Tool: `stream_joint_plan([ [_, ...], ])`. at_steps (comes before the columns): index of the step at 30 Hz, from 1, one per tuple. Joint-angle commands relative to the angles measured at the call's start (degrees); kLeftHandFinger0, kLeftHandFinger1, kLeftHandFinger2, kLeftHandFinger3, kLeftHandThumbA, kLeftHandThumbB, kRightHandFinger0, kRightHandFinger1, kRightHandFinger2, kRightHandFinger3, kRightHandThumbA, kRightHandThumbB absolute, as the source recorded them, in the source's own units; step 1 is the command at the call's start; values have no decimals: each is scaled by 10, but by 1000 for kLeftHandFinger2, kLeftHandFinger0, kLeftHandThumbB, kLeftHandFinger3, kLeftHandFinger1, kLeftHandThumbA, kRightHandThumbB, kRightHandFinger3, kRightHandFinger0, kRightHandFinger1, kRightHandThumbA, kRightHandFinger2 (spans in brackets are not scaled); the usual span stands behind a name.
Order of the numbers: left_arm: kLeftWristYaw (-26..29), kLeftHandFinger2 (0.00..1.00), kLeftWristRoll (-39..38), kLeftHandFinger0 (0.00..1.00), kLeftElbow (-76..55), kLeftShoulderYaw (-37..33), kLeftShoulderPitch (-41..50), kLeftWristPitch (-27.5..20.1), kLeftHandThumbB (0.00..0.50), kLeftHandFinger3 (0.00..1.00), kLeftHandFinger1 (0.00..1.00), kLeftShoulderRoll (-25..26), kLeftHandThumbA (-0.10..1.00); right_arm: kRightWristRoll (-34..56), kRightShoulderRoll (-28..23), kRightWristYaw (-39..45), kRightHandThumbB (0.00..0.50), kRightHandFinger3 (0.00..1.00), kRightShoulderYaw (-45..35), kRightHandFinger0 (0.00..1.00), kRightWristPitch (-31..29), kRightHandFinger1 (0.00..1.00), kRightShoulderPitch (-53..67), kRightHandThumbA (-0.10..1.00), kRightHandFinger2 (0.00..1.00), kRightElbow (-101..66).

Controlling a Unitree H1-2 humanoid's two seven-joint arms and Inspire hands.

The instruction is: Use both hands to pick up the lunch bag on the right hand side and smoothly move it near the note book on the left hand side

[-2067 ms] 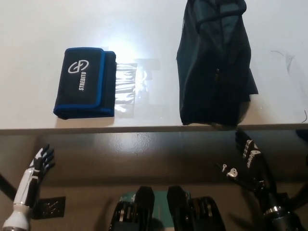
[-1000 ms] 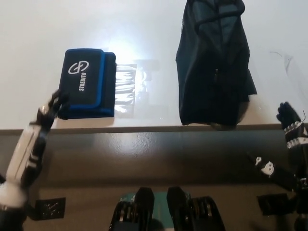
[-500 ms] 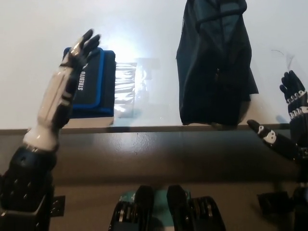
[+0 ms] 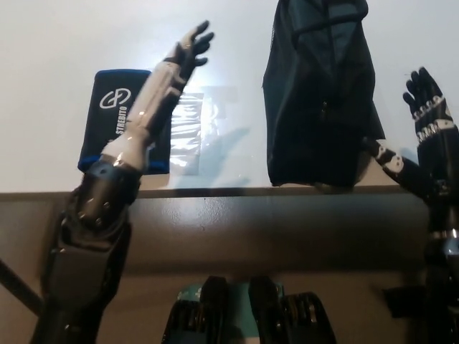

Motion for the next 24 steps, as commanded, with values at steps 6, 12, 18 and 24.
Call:
stream_joint_plan([
  [6, -20, 1000, -31, 1000, 96, 1, -73, 31, 318, 1000, 1000, -22, 1000, 86, 2, 21, 194, 1000, -9, 1000, 36, 1000, -65, 1000, 1000, 45],
  [12, -14, 1000, -45, 1000, 148, 15, -98, 24, 368, 1000, 1000, -43, 1000, 138, 7, 37, 204, 1000, -17, 1000, 64, 1000, -94, 1000, 1000, 68],
  [18, -9, 1000, -27, 1000, 206, 5, -117, 16, 366, 1000, 1000, -48, 1000, 171, 15, 43, 203, 1000, -36, 1000, 66, 1000, -127, 1000, 1000, 148],
  [24, 0, 1000, -22, 1000, 271, 2, -146, 4, 384, 1000, 1000, -55, 1000, 168, 17, 41, 202, 1000, -47, 1000, 40, 1000, -172, 1000, 1000, 243],
])
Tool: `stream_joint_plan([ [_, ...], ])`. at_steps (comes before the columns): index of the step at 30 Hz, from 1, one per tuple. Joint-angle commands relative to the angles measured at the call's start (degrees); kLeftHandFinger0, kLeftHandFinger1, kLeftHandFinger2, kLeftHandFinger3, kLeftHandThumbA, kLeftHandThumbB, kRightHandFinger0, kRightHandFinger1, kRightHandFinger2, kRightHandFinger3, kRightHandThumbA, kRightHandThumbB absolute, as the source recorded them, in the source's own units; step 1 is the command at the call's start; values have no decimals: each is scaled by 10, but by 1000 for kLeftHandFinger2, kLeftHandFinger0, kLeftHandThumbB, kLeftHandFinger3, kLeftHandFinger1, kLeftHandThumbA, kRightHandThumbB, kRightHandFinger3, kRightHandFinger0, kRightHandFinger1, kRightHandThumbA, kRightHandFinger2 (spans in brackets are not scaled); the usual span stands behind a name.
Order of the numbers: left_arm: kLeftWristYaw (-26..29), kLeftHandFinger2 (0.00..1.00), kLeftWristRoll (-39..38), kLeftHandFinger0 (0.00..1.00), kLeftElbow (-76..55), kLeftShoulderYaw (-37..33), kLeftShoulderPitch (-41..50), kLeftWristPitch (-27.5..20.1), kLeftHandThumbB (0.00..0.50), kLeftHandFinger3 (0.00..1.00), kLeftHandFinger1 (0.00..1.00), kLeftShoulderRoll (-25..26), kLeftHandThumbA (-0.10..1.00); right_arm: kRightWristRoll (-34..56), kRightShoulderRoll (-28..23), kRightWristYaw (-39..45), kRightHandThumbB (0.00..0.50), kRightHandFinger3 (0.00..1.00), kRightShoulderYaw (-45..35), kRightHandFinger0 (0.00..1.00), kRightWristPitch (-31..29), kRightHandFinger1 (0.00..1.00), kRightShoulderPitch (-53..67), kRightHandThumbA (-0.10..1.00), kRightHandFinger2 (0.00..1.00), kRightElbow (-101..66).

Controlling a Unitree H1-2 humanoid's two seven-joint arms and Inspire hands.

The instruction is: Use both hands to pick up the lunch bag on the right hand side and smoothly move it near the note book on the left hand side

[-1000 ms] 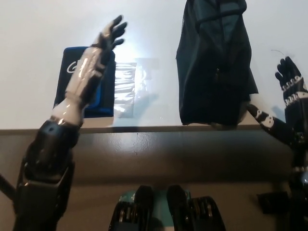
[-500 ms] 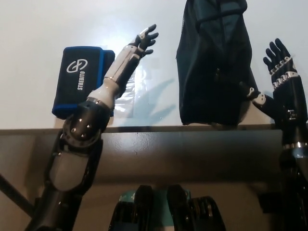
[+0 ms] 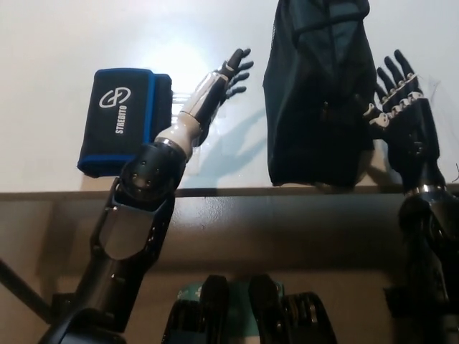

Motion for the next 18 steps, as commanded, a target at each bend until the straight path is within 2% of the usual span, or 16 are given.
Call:
stream_joint_plan([
  [1, 5, 1000, -5, 1000, 24, 6, -53, -13, 382, 1000, 1000, -9, 1000, 27, 6, 18, 205, 1000, -13, 1000, -24, 1000, -59, 1000, 1000, 42],
  [2, 5, 1000, -6, 1000, 44, 6, -62, -21, 364, 1000, 1000, -10, 1000, 29, 7, 19, 222, 1000, -16, 1000, -30, 1000, -70, 1000, 1000, 63],
  [4, 6, 1000, -4, 1000, 60, 6, -67, -30, 362, 1000, 1000, -11, 1000, 30, 8, 21, 223, 1000, -18, 1000, -37, 1000, -79, 1000, 1000, 80],
  [6, 1, 1000, -13, 1000, 97, 12, -83, -37, 377, 1000, 1000, -16, 1000, 21, 9, 14, 252, 1000, -20, 1000, -47, 1000, -99, 1000, 1000, 117],
  [12, 15, 1000, 5, 1000, 169, 4, -109, -69, 428, 1000, 1000, -23, 1000, 25, 14, 17, 243, 1000, -32, 1000, -74, 1000, -140, 1000, 1000, 209],
  [14, 15, 1000, 0, 1000, 188, 8, -117, -77, 422, 1000, 1000, -27, 1000, 28, 22, 16, 253, 1000, -35, 1000, -77, 1000, -149, 1000, 1000, 223],
  [16, 12, 1000, -7, 1000, 196, 13, -121, -75, 431, 1000, 1000, -34, 1000, 21, 27, 15, 284, 1000, -31, 1000, -85, 1000, -156, 1000, 1000, 233],
  [18, 11, 1000, -2, 1000, 201, 9, -125, -82, 451, 1000, 1000, -36, 1000, 18, 30, 19, 292, 1000, -28, 1000, -93, 1000, -164, 1000, 1000, 246],
])
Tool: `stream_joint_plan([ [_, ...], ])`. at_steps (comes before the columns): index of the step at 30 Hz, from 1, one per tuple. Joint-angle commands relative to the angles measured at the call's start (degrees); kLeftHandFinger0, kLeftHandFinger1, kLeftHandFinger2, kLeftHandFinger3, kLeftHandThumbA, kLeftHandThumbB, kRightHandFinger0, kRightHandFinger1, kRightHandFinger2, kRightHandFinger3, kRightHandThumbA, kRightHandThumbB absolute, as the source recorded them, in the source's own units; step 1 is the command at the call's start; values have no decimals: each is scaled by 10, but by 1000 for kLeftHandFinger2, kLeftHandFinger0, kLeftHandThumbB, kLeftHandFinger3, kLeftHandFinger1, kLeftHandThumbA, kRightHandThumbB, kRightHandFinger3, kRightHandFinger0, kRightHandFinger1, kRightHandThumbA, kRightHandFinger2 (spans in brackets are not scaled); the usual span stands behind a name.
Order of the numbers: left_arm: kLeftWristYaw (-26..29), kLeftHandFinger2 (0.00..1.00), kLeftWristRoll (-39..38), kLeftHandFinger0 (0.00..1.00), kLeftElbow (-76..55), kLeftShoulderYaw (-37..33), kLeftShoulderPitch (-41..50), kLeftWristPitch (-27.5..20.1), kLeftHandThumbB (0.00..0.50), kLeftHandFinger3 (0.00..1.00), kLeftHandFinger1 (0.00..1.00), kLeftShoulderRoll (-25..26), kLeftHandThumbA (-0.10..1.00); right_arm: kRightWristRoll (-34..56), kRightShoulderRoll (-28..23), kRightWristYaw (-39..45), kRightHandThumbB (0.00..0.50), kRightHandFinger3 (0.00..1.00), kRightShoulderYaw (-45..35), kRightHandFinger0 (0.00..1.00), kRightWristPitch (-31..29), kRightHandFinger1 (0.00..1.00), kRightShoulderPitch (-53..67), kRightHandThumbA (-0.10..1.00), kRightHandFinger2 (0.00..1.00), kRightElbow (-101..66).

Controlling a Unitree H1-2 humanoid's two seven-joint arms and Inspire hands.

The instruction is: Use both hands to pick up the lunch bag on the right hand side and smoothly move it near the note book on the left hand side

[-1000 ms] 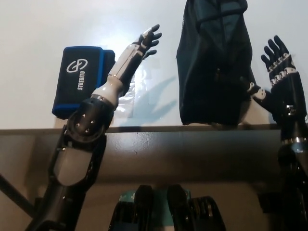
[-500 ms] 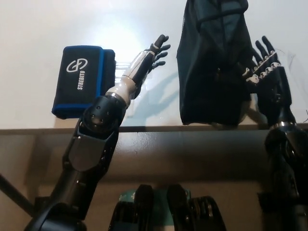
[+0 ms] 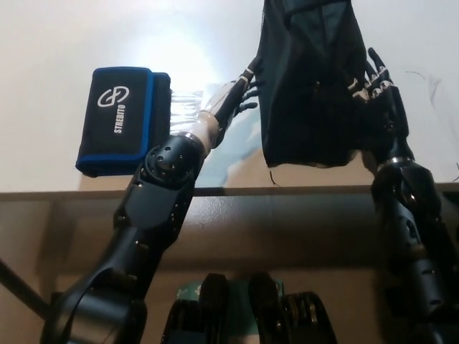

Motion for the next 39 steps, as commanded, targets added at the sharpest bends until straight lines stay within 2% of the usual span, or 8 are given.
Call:
stream_joint_plan([
  [1, 8, 1000, -2, 1000, 1, 3, -43, -39, 465, 1000, 1000, -10, 1000, 4, 16, 18, 283, 1000, 0, 1000, -43, 1000, -45, 1000, 1000, 16],
  [6, 2, 1000, -9, 1000, -1, 7, -42, -41, 482, 1000, 1000, -14, 1000, 2, 28, 22, 309, 1000, 5, 1000, -42, 1000, -55, 1000, 1000, 21],
  [14, 4, 1000, -11, 1000, -32, 14, -14, -50, 401, 1000, 1000, -3, 1000, -3, 58, 25, 323, 1000, 13, 1000, -54, 1000, -70, 1000, 1000, 41],
  [23, -1, 1000, -18, 1000, -142, 24, 58, -49, 361, 1000, 1000, 23, 1000, -7, 91, 33, 295, 1000, 31, 1000, -54, 1000, -72, 1000, 1000, 36],
  [26, 6, 1000, -28, 1000, -186, 36, 85, -39, 387, 1000, 1000, 26, 1000, -11, 100, 34, 310, 1000, 38, 1000, -59, 1000, -75, 1000, 1000, 44],
  [33, 1, 1000, -61, 1000, -299, 69, 148, -9, 333, 1000, 1000, 31, 1000, -23, 127, 22, 310, 1000, 53, 1000, -69, 1000, -87, 1000, 1000, 70],
  [36, 1, 1000, -63, 1000, -326, 72, 165, -1, 341, 1000, 1000, 34, 1000, -24, 135, 25, 353, 1000, 56, 1000, -67, 1000, -89, 1000, 1000, 75],
  [39, 5, 1000, -63, 1000, -361, 77, 187, 8, 329, 1000, 1000, 38, 1000, -27, 147, 23, 319, 1000, 63, 1000, -67, 1000, -90, 1000, 1000, 78],
])
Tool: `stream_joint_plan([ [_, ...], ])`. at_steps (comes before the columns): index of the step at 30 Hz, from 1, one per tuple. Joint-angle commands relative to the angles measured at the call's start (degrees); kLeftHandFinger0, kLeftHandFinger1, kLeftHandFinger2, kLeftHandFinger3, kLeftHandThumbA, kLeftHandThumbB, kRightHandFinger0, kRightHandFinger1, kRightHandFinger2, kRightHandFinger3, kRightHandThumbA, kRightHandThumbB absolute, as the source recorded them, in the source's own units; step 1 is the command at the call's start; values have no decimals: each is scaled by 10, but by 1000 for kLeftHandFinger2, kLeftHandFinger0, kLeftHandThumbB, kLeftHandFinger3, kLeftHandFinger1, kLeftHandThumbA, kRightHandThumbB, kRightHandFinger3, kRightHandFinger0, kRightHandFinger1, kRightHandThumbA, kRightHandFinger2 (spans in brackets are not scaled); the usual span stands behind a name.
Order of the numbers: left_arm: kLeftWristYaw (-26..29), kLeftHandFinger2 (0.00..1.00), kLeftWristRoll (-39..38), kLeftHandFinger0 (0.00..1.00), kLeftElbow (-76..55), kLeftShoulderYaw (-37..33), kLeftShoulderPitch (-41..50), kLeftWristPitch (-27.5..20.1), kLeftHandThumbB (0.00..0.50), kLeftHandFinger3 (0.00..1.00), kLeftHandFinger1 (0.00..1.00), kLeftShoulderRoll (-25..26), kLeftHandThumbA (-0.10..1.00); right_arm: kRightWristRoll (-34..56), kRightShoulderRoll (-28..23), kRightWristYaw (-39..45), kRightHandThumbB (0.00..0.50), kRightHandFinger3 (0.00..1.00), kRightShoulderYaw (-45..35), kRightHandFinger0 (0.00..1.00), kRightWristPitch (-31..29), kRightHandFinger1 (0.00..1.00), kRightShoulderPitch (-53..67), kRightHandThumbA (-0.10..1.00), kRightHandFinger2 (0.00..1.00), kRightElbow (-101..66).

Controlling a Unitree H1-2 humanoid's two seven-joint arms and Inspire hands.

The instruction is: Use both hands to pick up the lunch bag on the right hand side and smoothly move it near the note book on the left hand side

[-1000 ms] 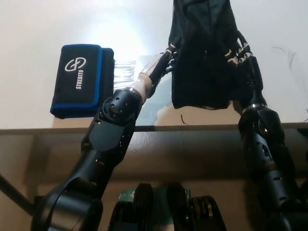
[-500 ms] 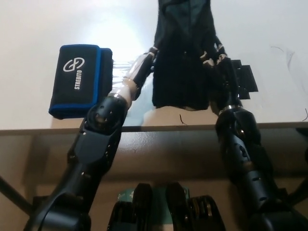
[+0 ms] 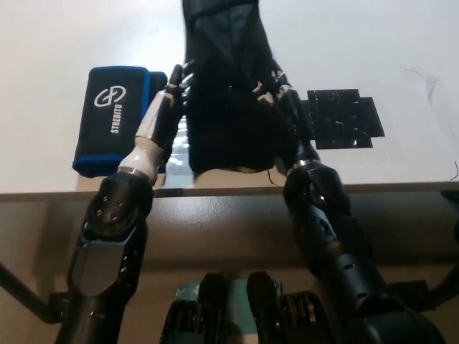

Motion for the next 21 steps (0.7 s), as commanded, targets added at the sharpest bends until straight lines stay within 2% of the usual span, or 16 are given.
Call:
stream_joint_plan([
  [1, -1, 1000, -23, 1000, -60, 8, 6, 12, 320, 1000, 1000, 7, 1000, -19, 30, 20, 324, 1000, 19, 1000, -26, 1000, -41, 1000, 1000, 2],
  [5, 6, 1000, -35, 1000, -79, 22, 17, 24, 356, 1000, 1000, 9, 1000, -21, 36, 26, 306, 1000, 24, 1000, -26, 1000, -47, 1000, 1000, 11],
  [8, 12, 1000, -33, 1000, -78, 27, 17, 23, 360, 1000, 1000, 12, 1000, -18, 39, 33, 303, 1000, 22, 1000, -24, 1000, -51, 1000, 1000, 20],
  [10, 6, 1000, -39, 1000, -82, 32, 18, 28, 341, 1000, 1000, 19, 1000, -20, 43, 30, 296, 1000, 21, 1000, -28, 1000, -61, 1000, 1000, 35],
  [13, 9, 1000, -40, 1000, -80, 36, 17, 31, 337, 1000, 1000, 19, 1000, -25, 45, 32, 360, 1000, 25, 1000, -33, 1000, -68, 1000, 1000, 45],
  [14, 10, 1000, -38, 1000, -78, 37, 15, 29, 341, 1000, 1000, 20, 1000, -25, 46, 33, 356, 1000, 24, 1000, -37, 1000, -72, 1000, 1000, 51],
  [15, 10, 1000, -35, 1000, -75, 37, 14, 25, 347, 1000, 1000, 22, 1000, -24, 48, 32, 320, 1000, 23, 1000, -37, 1000, -76, 1000, 1000, 55],
  [16, 10, 1000, -35, 1000, -72, 38, 12, 22, 347, 1000, 1000, 23, 1000, -24, 50, 30, 311, 1000, 23, 1000, -38, 1000, -80, 1000, 1000, 60],
  [18, 10, 1000, -37, 1000, -69, 40, 11, 20, 340, 1000, 1000, 22, 1000, -25, 52, 29, 315, 1000, 23, 1000, -40, 1000, -85, 1000, 1000, 66],
  [19, 9, 1000, -38, 1000, -66, 42, 10, 17, 335, 1000, 1000, 24, 1000, -27, 53, 29, 335, 1000, 24, 1000, -44, 1000, -88, 1000, 1000, 73],
  [21, 10, 1000, -36, 1000, -65, 42, 10, 18, 345, 1000, 1000, 26, 1000, -34, 52, 26, 336, 1000, 27, 1000, -54, 1000, -89, 1000, 1000, 81],
])
